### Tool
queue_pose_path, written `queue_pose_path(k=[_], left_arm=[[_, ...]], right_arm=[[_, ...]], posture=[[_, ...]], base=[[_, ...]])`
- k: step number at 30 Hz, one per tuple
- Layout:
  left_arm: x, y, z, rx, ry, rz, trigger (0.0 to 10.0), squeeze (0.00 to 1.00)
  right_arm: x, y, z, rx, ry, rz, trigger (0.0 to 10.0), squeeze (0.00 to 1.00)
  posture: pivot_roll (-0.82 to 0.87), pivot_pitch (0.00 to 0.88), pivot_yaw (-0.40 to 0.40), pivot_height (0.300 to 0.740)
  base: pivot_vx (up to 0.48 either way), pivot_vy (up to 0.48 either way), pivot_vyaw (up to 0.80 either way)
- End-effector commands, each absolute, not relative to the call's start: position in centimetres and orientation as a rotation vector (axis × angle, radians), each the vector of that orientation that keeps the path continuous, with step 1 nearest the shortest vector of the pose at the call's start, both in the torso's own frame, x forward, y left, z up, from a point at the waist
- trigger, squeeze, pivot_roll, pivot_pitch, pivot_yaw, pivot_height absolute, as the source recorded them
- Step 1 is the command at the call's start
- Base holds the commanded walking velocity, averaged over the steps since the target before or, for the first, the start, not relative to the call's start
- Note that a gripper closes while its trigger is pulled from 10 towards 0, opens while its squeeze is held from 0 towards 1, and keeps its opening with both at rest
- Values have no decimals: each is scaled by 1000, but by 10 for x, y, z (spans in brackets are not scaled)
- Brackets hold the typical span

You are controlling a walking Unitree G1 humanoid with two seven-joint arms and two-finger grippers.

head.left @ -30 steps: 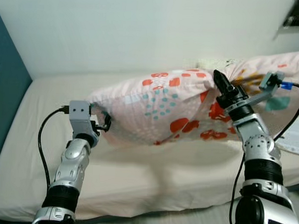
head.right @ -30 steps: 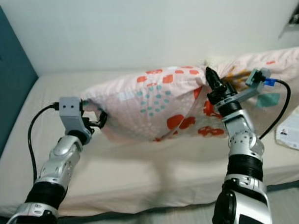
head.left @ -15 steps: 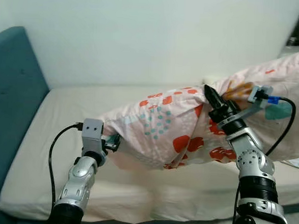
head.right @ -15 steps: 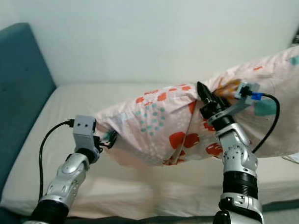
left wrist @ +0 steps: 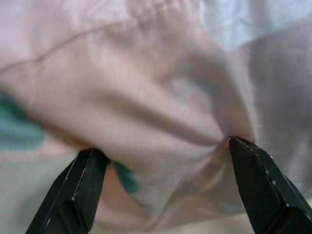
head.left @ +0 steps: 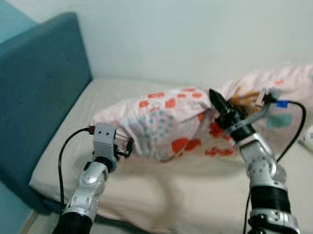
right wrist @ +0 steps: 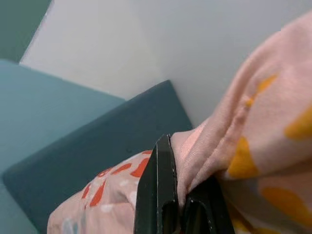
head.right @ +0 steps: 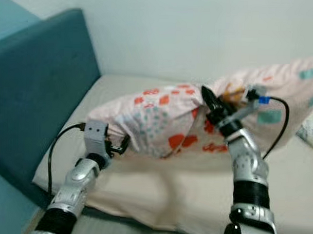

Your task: Clean up the room

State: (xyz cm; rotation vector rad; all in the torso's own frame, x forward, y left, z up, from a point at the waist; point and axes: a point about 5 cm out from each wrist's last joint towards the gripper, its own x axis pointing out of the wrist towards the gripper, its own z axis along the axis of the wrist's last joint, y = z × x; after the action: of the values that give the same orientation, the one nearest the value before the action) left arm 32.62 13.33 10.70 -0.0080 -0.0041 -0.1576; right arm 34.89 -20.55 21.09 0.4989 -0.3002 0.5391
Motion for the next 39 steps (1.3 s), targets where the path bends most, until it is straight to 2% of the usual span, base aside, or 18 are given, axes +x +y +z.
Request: queue_pose_path(k=[1,20,28,32,39], left_arm=[[324,139,104,-17,8,-134,10000,0],[322,135,102,-20,12,-165,10000,0],[321,132,101,10,23,-188,10000,0],[322,130,101,11,22,-194,10000,0],[322,132,103,-12,13,-173,10000,0]], right_arm=[[349,-193,230,482,-370,613,10000,0],[346,-187,225,475,-348,644,10000,0],[349,-188,222,474,-332,598,10000,0],[355,-195,219,488,-315,517,10000,0],[353,-192,219,447,-318,532,10000,0]], posture=[[-15,0,-48,740],[-17,0,-48,740],[-19,0,-48,740],[-20,0,-48,740],[-20,0,-48,740]], base=[[0,0,788],[0,0,788],[0,-467,690],[0,-468,0],[0,-401,177]])
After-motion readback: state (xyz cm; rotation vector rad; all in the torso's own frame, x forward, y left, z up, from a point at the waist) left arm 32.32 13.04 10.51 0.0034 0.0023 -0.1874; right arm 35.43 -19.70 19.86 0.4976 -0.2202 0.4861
